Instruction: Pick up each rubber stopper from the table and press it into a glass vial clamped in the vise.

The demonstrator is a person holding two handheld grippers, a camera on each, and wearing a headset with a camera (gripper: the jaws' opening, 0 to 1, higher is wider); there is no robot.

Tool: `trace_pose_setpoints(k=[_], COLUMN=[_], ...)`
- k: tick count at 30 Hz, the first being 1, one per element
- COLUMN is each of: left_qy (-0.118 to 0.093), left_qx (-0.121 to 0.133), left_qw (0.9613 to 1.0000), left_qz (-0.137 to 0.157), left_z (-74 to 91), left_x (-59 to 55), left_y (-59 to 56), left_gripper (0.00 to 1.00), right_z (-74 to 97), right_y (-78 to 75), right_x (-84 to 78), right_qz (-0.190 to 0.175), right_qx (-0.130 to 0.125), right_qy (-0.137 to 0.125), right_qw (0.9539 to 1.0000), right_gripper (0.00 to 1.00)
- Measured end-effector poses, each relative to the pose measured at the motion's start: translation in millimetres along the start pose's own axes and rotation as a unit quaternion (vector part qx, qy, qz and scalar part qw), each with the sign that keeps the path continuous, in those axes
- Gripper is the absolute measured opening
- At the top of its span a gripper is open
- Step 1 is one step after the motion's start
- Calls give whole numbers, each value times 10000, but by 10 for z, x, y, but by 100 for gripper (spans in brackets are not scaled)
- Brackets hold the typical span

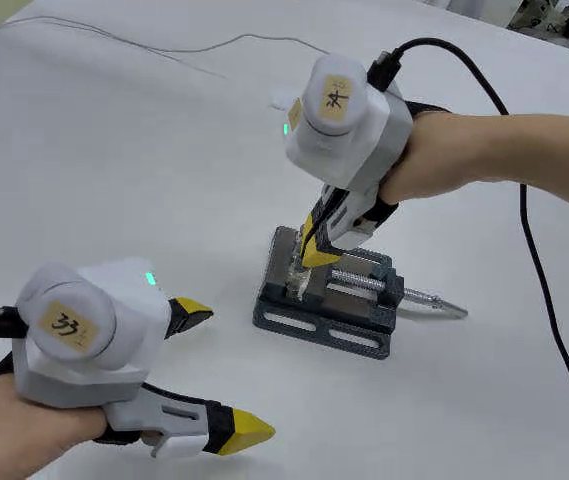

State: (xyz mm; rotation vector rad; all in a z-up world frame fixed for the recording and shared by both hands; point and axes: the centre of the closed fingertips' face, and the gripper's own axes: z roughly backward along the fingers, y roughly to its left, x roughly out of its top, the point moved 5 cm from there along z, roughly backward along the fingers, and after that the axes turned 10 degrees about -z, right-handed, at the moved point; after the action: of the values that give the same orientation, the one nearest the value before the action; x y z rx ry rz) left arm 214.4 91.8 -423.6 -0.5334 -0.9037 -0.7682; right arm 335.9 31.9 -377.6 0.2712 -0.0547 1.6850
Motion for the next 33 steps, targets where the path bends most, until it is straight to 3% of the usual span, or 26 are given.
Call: trace_pose_setpoints(k=[6,13,15,21,23,25,28,33], left_qy=[-25,-1,-12,-2,9,26,24,-42], left_qx=[-33,-59,-45,-29,-24,-16,-14,5], left_qw=[10000,10000,10000,10000,10000,10000,10000,10000], left_qz=[-23,-35,-12,1,-11,-7,-4,51], left_z=[-38,-60,-62,-60,-55,-52,-52,-64], left_x=[34,33,37,40,41,37,41,91], left_y=[6,21,33,37,37,39,34,28], left_gripper=[78,77,77,77,77,77,77,76], right_z=[-18,-27,-33,-30,-34,-40,-44,-50], right_y=[38,35,-15,-24,-39,-35,-31,4], right_x=[24,44,48,-9,-16,-24,-13,6], right_qz=[7,182,-106,-19,-160,14,-79,69], right_qx=[-7,-97,-9,183,193,125,27,-212], right_qy=[5,265,261,199,138,140,198,426], right_qw=[10000,9994,9996,9996,9996,9998,9998,9988], right_gripper=[0,0,0,0,0,0,0,0])
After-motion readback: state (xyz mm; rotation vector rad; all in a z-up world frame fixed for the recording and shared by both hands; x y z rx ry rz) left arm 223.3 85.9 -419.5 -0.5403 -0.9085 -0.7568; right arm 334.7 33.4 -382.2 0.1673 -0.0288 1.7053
